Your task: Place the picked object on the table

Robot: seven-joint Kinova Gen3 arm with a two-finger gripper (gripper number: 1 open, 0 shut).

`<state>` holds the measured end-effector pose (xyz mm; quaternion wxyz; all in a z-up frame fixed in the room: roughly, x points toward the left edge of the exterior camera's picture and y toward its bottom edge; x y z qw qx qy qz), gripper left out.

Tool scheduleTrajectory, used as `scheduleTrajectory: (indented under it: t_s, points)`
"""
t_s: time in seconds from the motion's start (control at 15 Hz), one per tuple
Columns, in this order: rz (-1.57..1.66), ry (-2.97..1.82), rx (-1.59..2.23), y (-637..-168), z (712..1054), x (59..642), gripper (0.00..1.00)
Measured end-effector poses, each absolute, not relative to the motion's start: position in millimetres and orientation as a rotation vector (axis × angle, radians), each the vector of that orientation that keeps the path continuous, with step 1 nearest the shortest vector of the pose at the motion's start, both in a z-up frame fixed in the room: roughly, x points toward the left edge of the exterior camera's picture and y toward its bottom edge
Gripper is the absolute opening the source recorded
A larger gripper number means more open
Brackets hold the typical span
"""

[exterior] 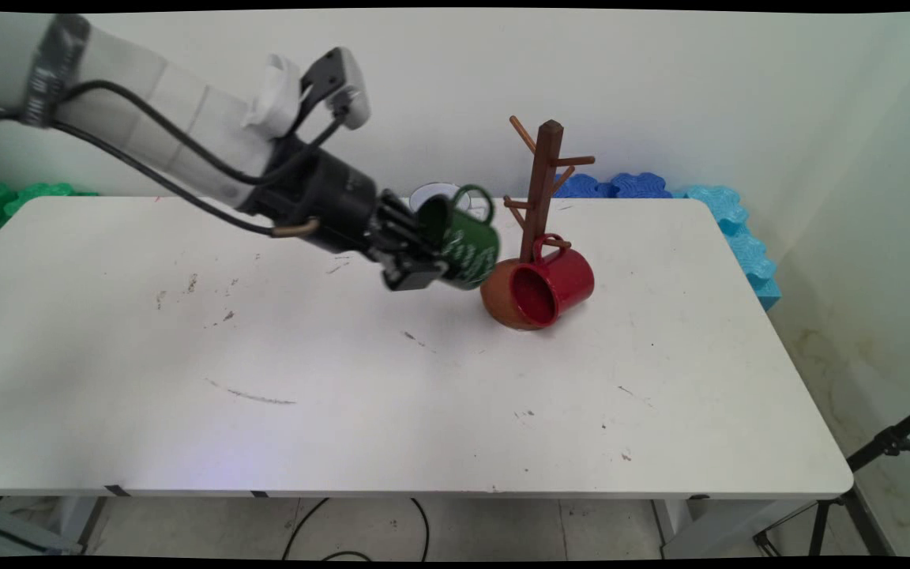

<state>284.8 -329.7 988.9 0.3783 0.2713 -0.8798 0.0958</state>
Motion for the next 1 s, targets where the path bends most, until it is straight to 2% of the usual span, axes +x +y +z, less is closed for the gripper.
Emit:
scheduleTrajectory:
  t_s: [0.47,1.0]
  points:
    - [0.223,-2.453,0.676,-333.8,985.0,322.9,0.00]
    - [0.225,-2.652,0.643,-357.2,976.0,327.7,0.00]
